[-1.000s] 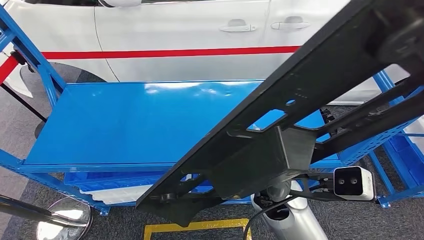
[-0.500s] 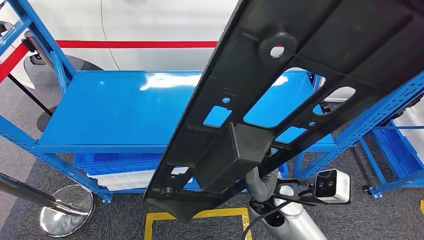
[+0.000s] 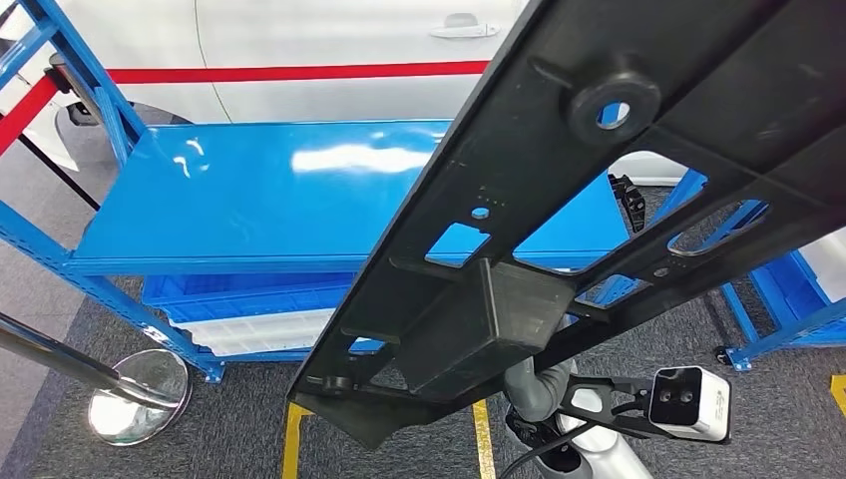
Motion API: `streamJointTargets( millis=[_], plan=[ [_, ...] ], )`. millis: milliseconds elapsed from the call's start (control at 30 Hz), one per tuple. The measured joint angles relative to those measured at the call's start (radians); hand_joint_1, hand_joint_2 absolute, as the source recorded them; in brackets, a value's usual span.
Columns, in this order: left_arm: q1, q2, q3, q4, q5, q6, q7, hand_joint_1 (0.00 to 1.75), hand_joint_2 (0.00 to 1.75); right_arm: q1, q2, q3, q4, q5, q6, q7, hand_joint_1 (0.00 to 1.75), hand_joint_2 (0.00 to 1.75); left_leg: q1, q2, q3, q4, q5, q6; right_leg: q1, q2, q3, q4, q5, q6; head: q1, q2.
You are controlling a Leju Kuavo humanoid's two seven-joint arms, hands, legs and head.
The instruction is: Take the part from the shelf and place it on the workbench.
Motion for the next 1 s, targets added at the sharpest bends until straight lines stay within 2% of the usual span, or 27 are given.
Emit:
streamJointTargets(
  millis=[33,100,133,167,200,233,267,300,367,400,433,467,500,533,600,633,667,700,733,767,800,833,867,900,933,967,1000],
  plan=[
    [-0.002,0.002,-0.001,0.0,0.0,0.006,0.007,0.0,1.75,-0.001,-0.006,0.0,0.003,-0.004,-0.002,0.0,1.75,1.75,-0.003,0.0,0.055,-0.065,0.018,0.007,0.002,0.0,-0.012,0.002,0.01,0.002,0.0,0.0],
    [-0.005,0.005,-0.002,0.0,0.0,0.02,0.025,0.0,1.75,-0.007,-0.021,0.001,0.009,-0.014,-0.004,-0.001,1.75,1.75,-0.011,0.0,0.158,-0.211,0.015,0.021,0.006,-0.002,-0.028,0.006,0.029,0.008,0.0,0.0],
    [-0.005,0.007,-0.002,-0.001,0.001,0.025,0.034,0.0,1.75,-0.01,-0.029,0.001,0.014,-0.019,-0.005,-0.002,1.75,1.75,-0.015,0.0,0.184,-0.255,0.005,0.026,0.006,-0.004,-0.033,0.006,0.039,0.013,0.0,0.0],
    [-0.003,0.007,-0.002,-0.001,0.003,0.03,0.043,0.0,1.75,-0.012,-0.039,0.002,0.019,-0.022,-0.005,-0.002,1.75,1.75,-0.019,-0.001,0.193,-0.279,0.003,0.03,0.006,-0.005,-0.036,0.004,0.05,0.019,0.0,0.0],
    [0.0,0.006,-0.002,-0.001,0.004,0.033,0.05,0.0,1.75,-0.015,-0.048,0.002,0.024,-0.026,-0.005,-0.002,1.75,1.75,-0.016,0.0,0.188,-0.285,0.01,0.034,0.005,-0.006,-0.039,0.002,0.059,0.025,0.0,0.0],
    [0.003,0.003,-0.001,-0.001,0.004,0.035,0.056,0.0,1.75,-0.017,-0.059,0.003,0.029,-0.03,-0.005,-0.002,1.75,1.75,-0.015,0.001,0.181,-0.287,0.021,0.04,0.003,-0.004,-0.044,0.004,0.054,0.032,0.0,0.0],
    [0.006,0.001,-0.001,0.0,0.004,0.036,0.06,0.0,1.75,-0.02,-0.071,0.004,0.032,-0.038,-0.005,-0.002,1.75,1.75,-0.012,0.004,0.172,-0.29,0.035,0.047,0.001,-0.002,-0.052,0.021,0.03,0.038,0.0,0.0],
    [0.007,-0.003,-0.001,0.0,0.003,0.035,0.062,0.0,1.75,-0.025,-0.084,0.005,0.035,-0.048,-0.004,-0.002,1.75,1.75,-0.01,0.006,0.161,-0.293,0.048,0.053,-0.001,0.0,-0.065,0.058,-0.014,0.044,0.0,0.0],
    [0.008,-0.007,-0.001,0.0,-0.001,0.034,0.062,0.0,1.75,-0.037,-0.108,0.007,0.041,-0.069,-0.004,-0.001,1.75,1.75,-0.011,0.008,0.132,-0.29,0.072,0.058,-0.008,0.001,-0.097,0.183,-0.116,0.056,0.0,0.0],
    [0.008,-0.009,-0.001,0.0,-0.003,0.033,0.062,0.0,1.75,-0.042,-0.118,0.008,0.045,-0.077,-0.004,-0.001,1.75,1.75,-0.011,0.008,0.115,-0.288,0.083,0.057,-0.012,0.001,-0.105,0.245,-0.14,0.061,0.0,0.0],
    [0.008,-0.011,-0.001,0.0,-0.004,0.033,0.062,0.0,1.75,-0.045,-0.126,0.008,0.048,-0.085,-0.004,-0.001,1.75,1.75,-0.01,0.008,0.099,-0.284,0.093,0.055,-0.016,0.001,-0.103,0.284,-0.14,0.065,0.0,0.0],
    [0.008,-0.013,-0.001,0.0,-0.004,0.031,0.06,0.0,1.75,-0.049,-0.133,0.009,0.051,-0.096,-0.005,0.0,1.75,1.75,-0.009,0.008,0.082,-0.279,0.102,0.052,-0.019,0.001,-0.086,0.291,-0.119,0.068,0.0,0.0],
    [0.009,-0.016,-0.001,0.0,-0.004,0.029,0.057,0.0,1.75,-0.053,-0.14,0.011,0.055,-0.11,-0.008,0.0,1.75,1.75,-0.007,0.008,0.065,-0.272,0.11,0.049,-0.023,0.001,-0.05,0.262,-0.09,0.07,0.0,0.0],
    [0.009,-0.018,-0.001,0.0,-0.003,0.027,0.052,0.0,1.75,-0.06,-0.147,0.013,0.058,-0.127,-0.013,0.0,1.75,1.75,-0.006,0.008,0.051,-0.263,0.116,0.044,-0.026,0.001,0.0,0.203,-0.073,0.071,0.0,0.0],
    [0.008,-0.023,-0.001,0.0,0.001,0.024,0.039,0.0,1.75,-0.077,-0.158,0.017,0.064,-0.158,-0.028,0.0,1.75,1.75,-0.007,0.007,0.03,-0.247,0.125,0.033,-0.026,0.004,0.096,0.068,-0.086,0.067,0.0,0.0],
    [0.008,-0.025,-0.001,0.0,0.003,0.023,0.032,0.0,1.75,-0.086,-0.163,0.019,0.067,-0.17,-0.033,0.0,1.75,1.75,-0.008,0.006,0.024,-0.242,0.131,0.027,-0.023,0.005,0.122,0.027,-0.101,0.061,0.0,0.0],
    [0.008,-0.027,-0.001,0.0,0.006,0.023,0.027,0.0,1.75,-0.093,-0.167,0.02,0.07,-0.178,-0.037,0.0,1.75,1.75,-0.009,0.006,0.019,-0.241,0.138,0.02,-0.019,0.005,0.129,0.009,-0.109,0.053,0.0,0.0],
    [0.009,-0.028,-0.001,0.0,0.007,0.023,0.023,0.0,1.75,-0.099,-0.171,0.021,0.073,-0.183,-0.041,0.0,1.75,1.75,-0.009,0.006,0.015,-0.242,0.145,0.013,-0.018,0.005,0.123,0.005,-0.104,0.043,0.0,0.0],
    [0.011,-0.03,-0.001,0.0,0.008,0.023,0.019,0.0,1.75,-0.104,-0.173,0.023,0.076,-0.184,-0.043,0.0,1.75,1.75,-0.007,0.005,0.009,-0.238,0.14,0.007,-0.019,0.003,0.115,0.003,-0.094,0.033,0.0,0.0],
    [0.012,-0.031,-0.001,0.0,0.008,0.024,0.017,0.0,1.75,-0.108,-0.174,0.025,0.079,-0.181,-0.048,0.0,1.75,1.75,-0.006,0.005,-0.001,-0.223,0.12,0.002,-0.02,0.001,0.105,0.001,-0.083,0.023,0.0,0.0],
    [0.014,-0.032,-0.001,0.0,0.008,0.024,0.015,0.0,1.75,-0.113,-0.175,0.028,0.081,-0.176,-0.055,-0.001,1.75,1.75,-0.004,0.005,-0.015,-0.191,0.083,-0.002,-0.021,-0.001,0.093,-0.002,-0.072,0.014,0.0,0.0],
    [0.015,-0.033,-0.001,0.0,0.006,0.024,0.015,0.0,1.75,-0.118,-0.175,0.031,0.082,-0.17,-0.063,-0.001,1.75,1.75,-0.003,0.005,-0.033,-0.138,0.033,-0.004,-0.02,-0.002,0.08,-0.002,-0.061,0.008,0.0,0.0],
    [0.015,-0.034,-0.001,0.0,0.005,0.023,0.015,0.0,1.75,-0.121,-0.175,0.034,0.083,-0.164,-0.071,-0.002,1.75,1.75,-0.002,0.005,-0.05,-0.074,-0.013,-0.006,-0.017,-0.003,0.066,-0.001,-0.05,0.005,0.0,0.0],
    [0.015,-0.035,-0.001,0.0,0.004,0.022,0.014,0.0,1.75,-0.123,-0.175,0.037,0.084,-0.159,-0.077,-0.002,1.75,1.75,-0.002,0.005,-0.063,-0.011,-0.043,-0.008,-0.014,-0.003,0.051,0.0,-0.039,0.004,0.0,0.0],
    [0.015,-0.035,-0.001,0.0,0.003,0.021,0.014,0.0,1.75,-0.124,-0.176,0.039,0.084,-0.157,-0.08,-0.002,1.75,1.75,-0.003,0.005,-0.065,0.034,-0.05,-0.007,-0.01,-0.004,0.037,0.001,-0.028,0.003,0.0,0.0],
    [0.015,-0.035,-0.001,0.0,0.002,0.02,0.014,0.0,1.75,-0.124,-0.176,0.042,0.084,-0.156,-0.082,-0.003,1.75,1.75,-0.003,0.005,-0.052,0.045,-0.033,-0.005,-0.007,-0.004,0.022,0.003,-0.018,0.003,0.0,0.0],
    [0.015,-0.035,-0.001,0.0,0.001,0.02,0.014,0.0,1.75,-0.125,-0.177,0.043,0.084,-0.156,-0.084,-0.003,1.75,1.75,-0.004,0.005,-0.022,0.021,-0.003,0.0,-0.004,-0.004,0.009,0.004,-0.008,0.003,0.0,0.0]
  ],
)
